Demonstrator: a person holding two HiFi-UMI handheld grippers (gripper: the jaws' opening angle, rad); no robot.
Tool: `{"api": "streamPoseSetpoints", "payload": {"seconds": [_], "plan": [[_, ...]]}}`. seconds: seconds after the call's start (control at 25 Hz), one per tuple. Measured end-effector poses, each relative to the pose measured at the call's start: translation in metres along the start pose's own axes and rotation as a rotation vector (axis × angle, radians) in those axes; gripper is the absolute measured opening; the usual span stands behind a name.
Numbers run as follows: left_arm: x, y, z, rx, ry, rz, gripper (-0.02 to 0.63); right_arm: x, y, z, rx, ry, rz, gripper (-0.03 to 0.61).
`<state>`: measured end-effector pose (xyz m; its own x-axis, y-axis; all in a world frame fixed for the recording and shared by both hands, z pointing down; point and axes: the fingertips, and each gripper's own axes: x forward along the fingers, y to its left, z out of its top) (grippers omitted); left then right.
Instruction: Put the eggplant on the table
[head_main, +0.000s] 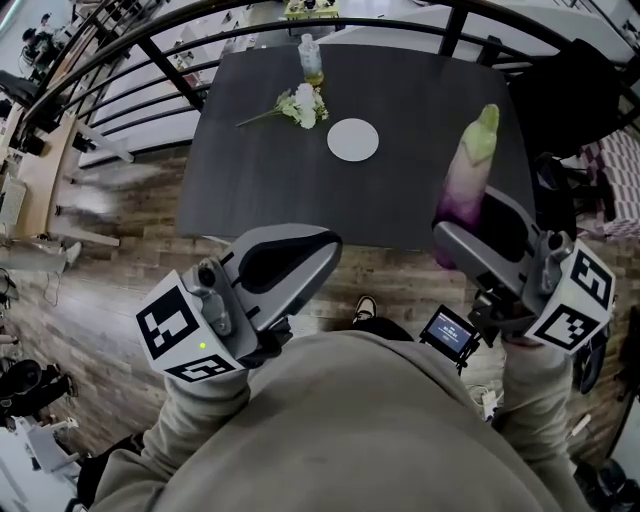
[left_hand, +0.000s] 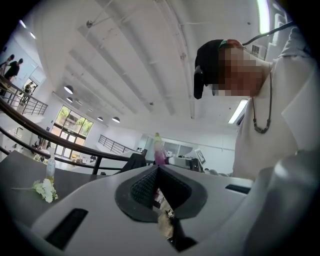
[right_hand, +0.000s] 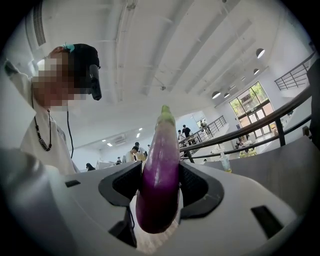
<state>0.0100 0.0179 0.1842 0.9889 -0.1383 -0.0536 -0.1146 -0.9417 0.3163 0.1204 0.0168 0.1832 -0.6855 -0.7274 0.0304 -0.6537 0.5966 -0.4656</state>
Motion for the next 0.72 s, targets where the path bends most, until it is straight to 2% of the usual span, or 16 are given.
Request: {"api": "streamPoseSetpoints", "payload": {"seconds": [0.16,0.4,0.72], "plan": [[0.032,0.009,-0.003,0.002,0.029,-0.004,0.005,-0.016,-0.026,0.001,0.039,-0.022,0.006,0.236],[0.066,0.036,0.014,-0.015,0.046,-0.001,0.005,-0.016,-0.059,0.018,0.091,-0.024,-0.016,0.236],[0.097,0.05,-0.006,-0.03,0.071,-0.033,0.005,-0.033,-0.09,0.014,0.093,-0.049,-0.056,0.236]]}}
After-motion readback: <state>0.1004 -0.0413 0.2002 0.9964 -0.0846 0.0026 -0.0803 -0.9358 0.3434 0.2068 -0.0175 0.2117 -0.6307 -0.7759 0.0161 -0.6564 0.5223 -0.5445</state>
